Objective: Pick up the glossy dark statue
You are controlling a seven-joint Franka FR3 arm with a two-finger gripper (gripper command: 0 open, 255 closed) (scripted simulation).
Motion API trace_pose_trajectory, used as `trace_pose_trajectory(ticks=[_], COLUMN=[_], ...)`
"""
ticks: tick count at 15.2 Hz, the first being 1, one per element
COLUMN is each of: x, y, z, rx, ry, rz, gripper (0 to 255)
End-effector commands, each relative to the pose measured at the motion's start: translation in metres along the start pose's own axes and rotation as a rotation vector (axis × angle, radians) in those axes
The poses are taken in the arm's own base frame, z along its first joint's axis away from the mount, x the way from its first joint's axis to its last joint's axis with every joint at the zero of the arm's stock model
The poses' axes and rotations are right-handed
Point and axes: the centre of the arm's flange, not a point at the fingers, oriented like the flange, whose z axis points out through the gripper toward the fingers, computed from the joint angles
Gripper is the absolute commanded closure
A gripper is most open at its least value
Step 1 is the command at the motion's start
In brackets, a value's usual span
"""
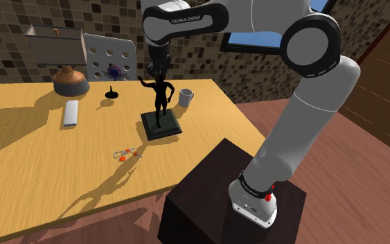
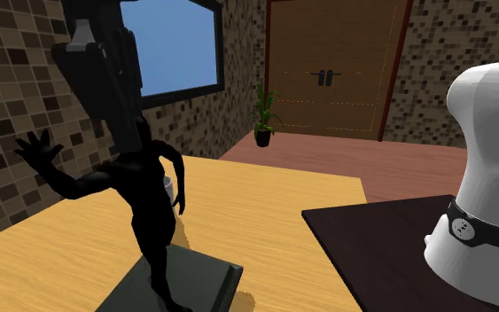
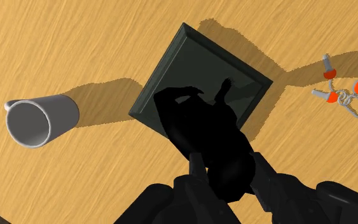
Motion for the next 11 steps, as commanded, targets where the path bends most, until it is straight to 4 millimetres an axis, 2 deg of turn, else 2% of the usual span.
trace_pose_trajectory(ticks=[1,9,11], x=[0.0,-0.001,-0.001], y=[0.002,0.01,0.01], z=[-0.012,-0.054,-0.055], rx=[0.0,0.0,0.0], ry=[0.001,0.001,0.001], rz=[0.0,0.0,0.0], gripper=[255,255,255])
